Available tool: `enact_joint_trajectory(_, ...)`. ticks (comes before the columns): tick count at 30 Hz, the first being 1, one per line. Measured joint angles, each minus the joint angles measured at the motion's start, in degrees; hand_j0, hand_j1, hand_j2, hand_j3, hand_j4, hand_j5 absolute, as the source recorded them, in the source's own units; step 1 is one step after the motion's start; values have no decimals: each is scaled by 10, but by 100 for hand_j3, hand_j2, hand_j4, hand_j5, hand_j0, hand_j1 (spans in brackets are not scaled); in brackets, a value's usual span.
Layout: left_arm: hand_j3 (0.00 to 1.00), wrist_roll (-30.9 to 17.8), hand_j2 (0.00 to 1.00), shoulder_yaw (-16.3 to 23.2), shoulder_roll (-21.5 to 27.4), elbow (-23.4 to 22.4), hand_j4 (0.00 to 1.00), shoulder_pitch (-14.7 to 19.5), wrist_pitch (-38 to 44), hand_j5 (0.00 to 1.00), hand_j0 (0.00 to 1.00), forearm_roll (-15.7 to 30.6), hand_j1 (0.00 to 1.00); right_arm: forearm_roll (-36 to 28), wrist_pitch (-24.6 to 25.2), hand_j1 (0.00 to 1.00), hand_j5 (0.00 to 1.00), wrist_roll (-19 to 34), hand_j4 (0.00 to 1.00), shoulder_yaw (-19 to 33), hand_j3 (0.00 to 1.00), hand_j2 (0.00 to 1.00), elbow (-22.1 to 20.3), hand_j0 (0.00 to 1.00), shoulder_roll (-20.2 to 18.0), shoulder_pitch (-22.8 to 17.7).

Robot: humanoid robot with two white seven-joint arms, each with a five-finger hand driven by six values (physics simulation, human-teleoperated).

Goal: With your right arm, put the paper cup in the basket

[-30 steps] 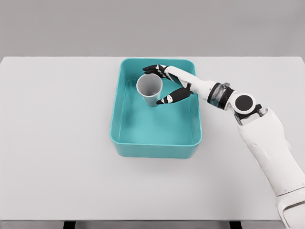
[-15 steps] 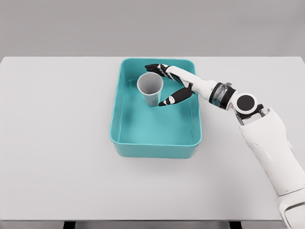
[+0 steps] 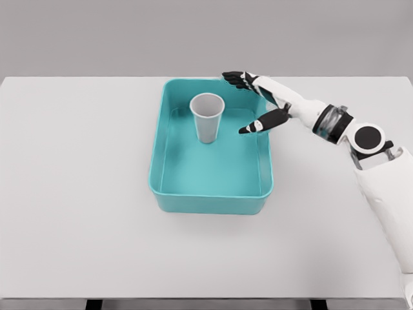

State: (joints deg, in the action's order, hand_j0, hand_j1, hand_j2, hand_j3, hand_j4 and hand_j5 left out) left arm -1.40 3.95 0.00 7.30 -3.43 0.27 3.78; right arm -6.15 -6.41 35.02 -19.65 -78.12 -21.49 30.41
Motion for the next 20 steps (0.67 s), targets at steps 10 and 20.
enact_joint_trajectory(10,100,0,100,0,0,0,100,1,0,100,100,0,100,-70,0,99,99,0,99,99,99,99,-133,99,-111,-125)
enact_joint_trajectory(20,100,0,100,0,0,0,100,1,0,100,100,1,100,-92,-2,100,100,0,100,168,100,100,-172,100,-155,-178)
